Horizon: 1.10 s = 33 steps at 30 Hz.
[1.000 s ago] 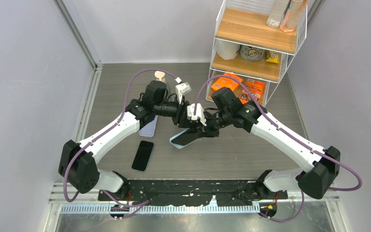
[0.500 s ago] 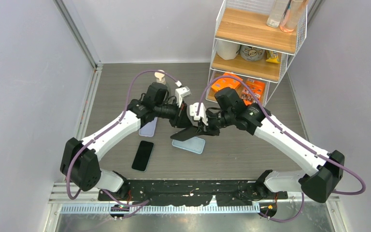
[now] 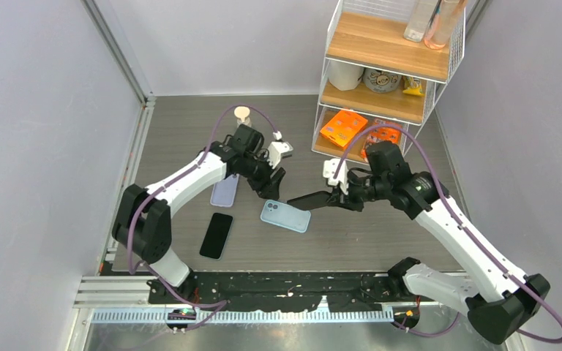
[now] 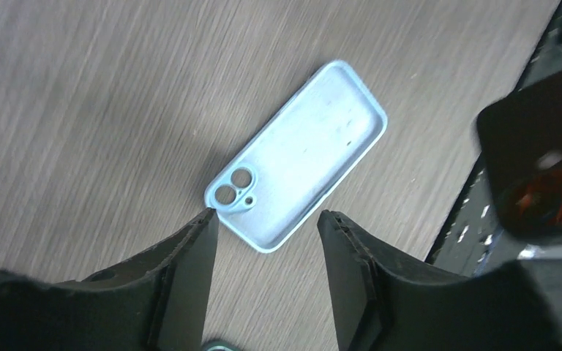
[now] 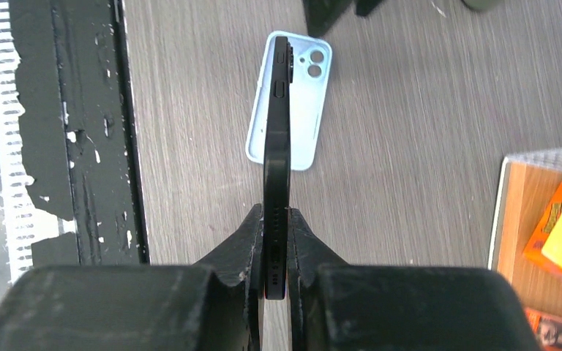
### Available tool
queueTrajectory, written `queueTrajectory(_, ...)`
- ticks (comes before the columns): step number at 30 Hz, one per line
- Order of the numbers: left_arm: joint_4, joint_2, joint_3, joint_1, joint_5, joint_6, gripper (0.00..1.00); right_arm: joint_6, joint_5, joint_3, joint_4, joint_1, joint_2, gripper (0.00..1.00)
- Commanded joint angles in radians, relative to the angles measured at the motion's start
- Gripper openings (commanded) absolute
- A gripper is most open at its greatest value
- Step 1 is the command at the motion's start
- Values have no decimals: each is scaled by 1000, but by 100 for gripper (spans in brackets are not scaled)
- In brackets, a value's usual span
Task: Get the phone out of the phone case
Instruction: Adjust the phone case at the center of the board.
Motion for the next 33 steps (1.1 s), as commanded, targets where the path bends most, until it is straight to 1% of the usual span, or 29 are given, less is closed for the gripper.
queueTrajectory(1,-124,23,28,-38,-148,107,59,-15,-61,-36,22,-84,-82,5)
queueTrajectory(4,-134,45,26,-95,-265,128,61,-10,-72,-74,24,-124,-121,5)
queueTrajectory(8,-195,109,76,-140,-332,143,61,0,-88,-103,26,-170,-152,5)
queueTrajectory(11,-210,123,72,-172,-333,172,60,1,-86,-116,25,-191,-178,5)
queueTrajectory(17,-210,135,31,-269,-351,238,59,2,-100,-127,24,-228,-196,5)
queueTrajectory(22,-216,169,34,-307,-339,269,58,2,-103,-130,14,-247,-207,5)
queueTrajectory(27,-203,216,32,-345,-359,287,56,-6,-102,-141,-2,-266,-228,5)
queueTrajectory(33,-191,259,31,-354,-357,298,51,-39,-73,-152,-46,-287,-254,5)
